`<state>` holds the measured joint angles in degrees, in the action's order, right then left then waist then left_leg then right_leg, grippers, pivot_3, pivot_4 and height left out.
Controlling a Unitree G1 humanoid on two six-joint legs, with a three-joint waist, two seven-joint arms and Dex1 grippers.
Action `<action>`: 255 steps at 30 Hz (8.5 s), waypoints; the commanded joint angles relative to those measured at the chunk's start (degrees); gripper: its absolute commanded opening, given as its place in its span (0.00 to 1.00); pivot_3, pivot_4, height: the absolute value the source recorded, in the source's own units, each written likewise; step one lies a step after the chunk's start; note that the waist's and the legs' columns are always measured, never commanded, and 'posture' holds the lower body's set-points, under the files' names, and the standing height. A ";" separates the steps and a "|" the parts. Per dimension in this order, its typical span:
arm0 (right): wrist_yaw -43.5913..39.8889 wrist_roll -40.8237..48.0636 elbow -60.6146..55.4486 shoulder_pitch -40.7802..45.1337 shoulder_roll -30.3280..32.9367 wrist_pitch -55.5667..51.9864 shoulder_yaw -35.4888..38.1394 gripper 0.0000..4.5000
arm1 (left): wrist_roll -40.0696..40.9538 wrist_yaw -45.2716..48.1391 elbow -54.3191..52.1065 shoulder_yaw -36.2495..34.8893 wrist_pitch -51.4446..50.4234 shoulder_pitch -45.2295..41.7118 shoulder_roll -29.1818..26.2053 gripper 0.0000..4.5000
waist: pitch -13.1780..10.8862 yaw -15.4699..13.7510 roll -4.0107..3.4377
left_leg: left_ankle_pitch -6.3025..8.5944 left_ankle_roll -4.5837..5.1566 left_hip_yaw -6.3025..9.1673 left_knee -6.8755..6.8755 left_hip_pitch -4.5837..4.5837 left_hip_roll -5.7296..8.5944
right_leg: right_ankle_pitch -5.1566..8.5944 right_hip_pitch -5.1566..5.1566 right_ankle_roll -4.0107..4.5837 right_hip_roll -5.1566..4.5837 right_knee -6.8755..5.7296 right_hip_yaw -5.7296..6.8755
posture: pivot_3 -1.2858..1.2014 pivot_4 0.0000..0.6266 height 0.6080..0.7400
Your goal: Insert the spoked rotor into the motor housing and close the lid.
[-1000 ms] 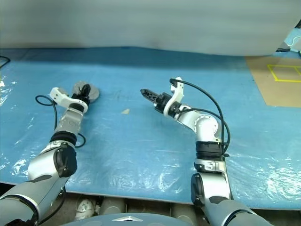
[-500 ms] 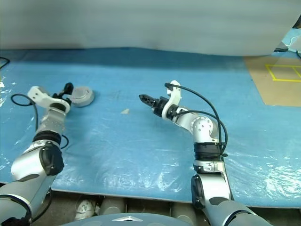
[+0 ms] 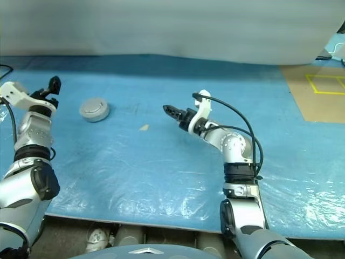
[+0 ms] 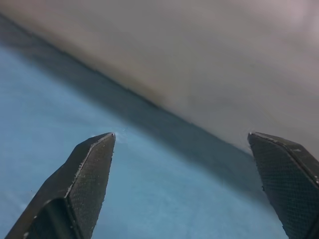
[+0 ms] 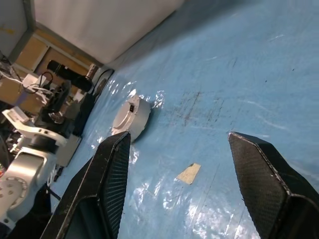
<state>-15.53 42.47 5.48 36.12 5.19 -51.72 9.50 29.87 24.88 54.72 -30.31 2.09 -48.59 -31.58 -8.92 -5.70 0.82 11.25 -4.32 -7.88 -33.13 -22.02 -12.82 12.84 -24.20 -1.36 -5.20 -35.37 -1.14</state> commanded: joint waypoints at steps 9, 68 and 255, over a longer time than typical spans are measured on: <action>1.15 -15.48 -4.01 0.24 3.59 20.91 -2.08 0.72 | 0.07 8.83 -28.27 12.56 -10.72 6.83 9.00 1.00 | 0.00 0.54 0.00 | 0.00 0.00 -0.01 -0.07 0.05 -0.01 | 0.00 -0.01 0.03 0.04 -0.10 -0.08 | 0.52 0.24 1.00; 18.33 -39.59 -11.48 -15.28 2.05 34.80 -4.28 0.72 | -11.28 -7.44 -39.54 22.12 -7.14 18.27 29.23 1.00 | -0.01 1.76 -0.03 | 0.00 0.02 -0.11 0.08 0.22 0.09 | -0.02 0.00 -0.04 0.06 0.06 -0.38 | 0.52 0.24 1.00; 15.72 -44.65 -9.05 -14.75 5.54 32.97 -5.35 0.72 | -18.23 -18.29 -42.15 19.30 -4.03 23.36 22.38 1.00 | -0.03 1.82 -0.06 | 0.00 0.02 -0.14 0.14 0.23 0.07 | -0.04 0.01 -0.07 0.10 0.25 -0.40 | 0.52 0.24 1.00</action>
<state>0.11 -1.86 -2.34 20.32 10.48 -20.25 3.77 11.96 6.21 13.48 -10.92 -3.48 -24.03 -8.64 -8.96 -3.89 0.76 11.25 -4.30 -8.02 -33.00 -21.79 -12.76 12.80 -24.20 -1.42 -5.10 -35.12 -1.54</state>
